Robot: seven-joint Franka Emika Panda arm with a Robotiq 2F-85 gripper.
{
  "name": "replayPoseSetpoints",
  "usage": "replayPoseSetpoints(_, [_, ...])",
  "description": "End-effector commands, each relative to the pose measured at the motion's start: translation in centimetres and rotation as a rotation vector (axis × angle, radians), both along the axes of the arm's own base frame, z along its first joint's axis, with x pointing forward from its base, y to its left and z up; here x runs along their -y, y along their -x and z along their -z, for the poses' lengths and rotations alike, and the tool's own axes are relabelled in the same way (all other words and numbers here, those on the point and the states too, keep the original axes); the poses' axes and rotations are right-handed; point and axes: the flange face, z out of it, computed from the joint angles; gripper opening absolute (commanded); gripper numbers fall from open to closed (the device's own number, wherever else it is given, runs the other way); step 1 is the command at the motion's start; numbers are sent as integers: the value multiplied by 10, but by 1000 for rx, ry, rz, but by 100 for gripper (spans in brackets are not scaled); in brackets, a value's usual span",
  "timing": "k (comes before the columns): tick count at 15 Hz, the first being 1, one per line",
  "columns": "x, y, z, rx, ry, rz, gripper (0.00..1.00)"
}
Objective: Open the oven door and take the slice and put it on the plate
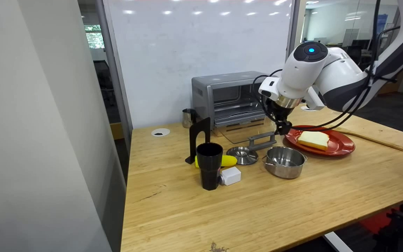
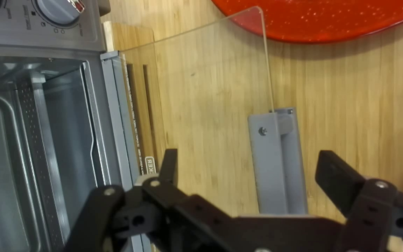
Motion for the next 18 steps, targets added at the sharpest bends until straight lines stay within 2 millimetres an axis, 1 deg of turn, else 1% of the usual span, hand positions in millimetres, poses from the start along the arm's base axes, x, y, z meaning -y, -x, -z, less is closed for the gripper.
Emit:
replayPoseSetpoints(1, [0, 0, 0, 0, 0, 0, 100])
replayPoseSetpoints(2, [0, 0, 0, 0, 0, 0, 100])
replayPoseSetpoints(9, [2, -3, 26, -13, 20, -39, 100])
replayPoseSetpoints(13, [5, -7, 30, -19, 12, -15, 100])
replayPoseSetpoints(15, [6, -8, 31, -28, 17, 33, 100])
replayPoseSetpoints(16, [0, 0, 0, 0, 0, 0, 100])
replayPoseSetpoints(18, [0, 0, 0, -1, 0, 0, 100])
